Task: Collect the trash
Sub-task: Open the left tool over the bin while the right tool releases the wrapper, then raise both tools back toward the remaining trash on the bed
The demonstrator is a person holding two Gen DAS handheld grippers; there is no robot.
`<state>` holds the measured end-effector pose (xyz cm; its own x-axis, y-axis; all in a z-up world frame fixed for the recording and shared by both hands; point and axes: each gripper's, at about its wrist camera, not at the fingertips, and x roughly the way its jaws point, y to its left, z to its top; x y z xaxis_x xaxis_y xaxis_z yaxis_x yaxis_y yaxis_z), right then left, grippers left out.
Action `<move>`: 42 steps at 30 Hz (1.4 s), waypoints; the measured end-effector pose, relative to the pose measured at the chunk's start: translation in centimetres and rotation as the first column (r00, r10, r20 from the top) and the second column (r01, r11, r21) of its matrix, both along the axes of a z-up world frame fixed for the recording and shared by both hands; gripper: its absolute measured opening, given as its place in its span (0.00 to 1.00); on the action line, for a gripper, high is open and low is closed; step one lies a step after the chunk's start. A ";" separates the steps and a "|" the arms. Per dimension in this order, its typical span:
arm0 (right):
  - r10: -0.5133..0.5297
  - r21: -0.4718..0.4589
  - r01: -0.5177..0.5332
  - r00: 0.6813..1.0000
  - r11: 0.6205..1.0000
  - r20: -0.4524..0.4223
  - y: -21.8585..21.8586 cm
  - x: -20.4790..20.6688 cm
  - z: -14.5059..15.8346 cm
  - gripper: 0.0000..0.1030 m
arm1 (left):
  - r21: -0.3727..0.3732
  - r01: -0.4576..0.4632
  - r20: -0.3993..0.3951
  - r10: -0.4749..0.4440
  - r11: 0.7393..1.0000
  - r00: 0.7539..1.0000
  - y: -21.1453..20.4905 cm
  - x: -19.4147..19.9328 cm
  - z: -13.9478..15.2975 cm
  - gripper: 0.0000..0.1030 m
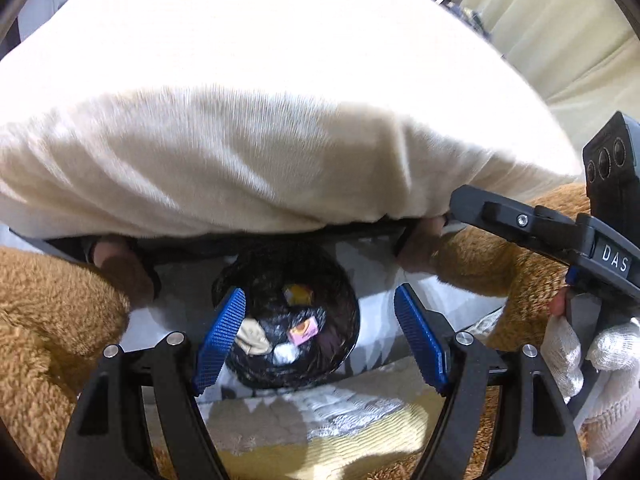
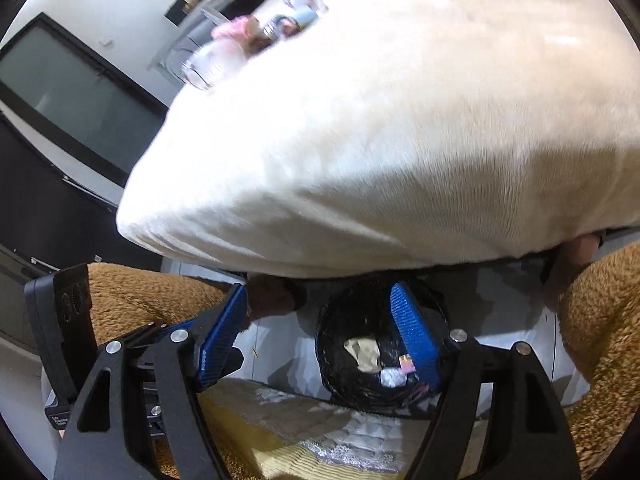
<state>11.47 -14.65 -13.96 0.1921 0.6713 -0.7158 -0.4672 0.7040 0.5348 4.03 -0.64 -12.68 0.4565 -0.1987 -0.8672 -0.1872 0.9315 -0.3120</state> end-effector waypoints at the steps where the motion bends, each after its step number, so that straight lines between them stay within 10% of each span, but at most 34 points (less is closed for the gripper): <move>1: 0.001 0.010 -0.002 1.000 1.000 0.020 0.0 -0.2 0.5 0.72 | 0.003 -0.003 0.010 0.003 1.000 1.000 0.2 0.0 0.3 0.74; 15: 0.054 0.014 -0.063 0.928 0.998 0.370 0.2 2.2 7.5 0.72 | 0.109 -0.027 0.255 -0.002 0.994 0.967 3.5 1.3 6.8 0.74; 42: 0.085 -0.034 -0.077 0.913 0.996 0.399 8.3 18.8 8.2 0.82 | 0.336 -0.051 0.324 -0.065 0.941 0.944 12.5 14.6 10.9 0.94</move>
<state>30.23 -6.34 -5.79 0.4099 0.6849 -0.6024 -0.6952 0.6621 0.2797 18.61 11.86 -1.74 0.7240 0.0726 -0.6859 -0.1220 0.9922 -0.0237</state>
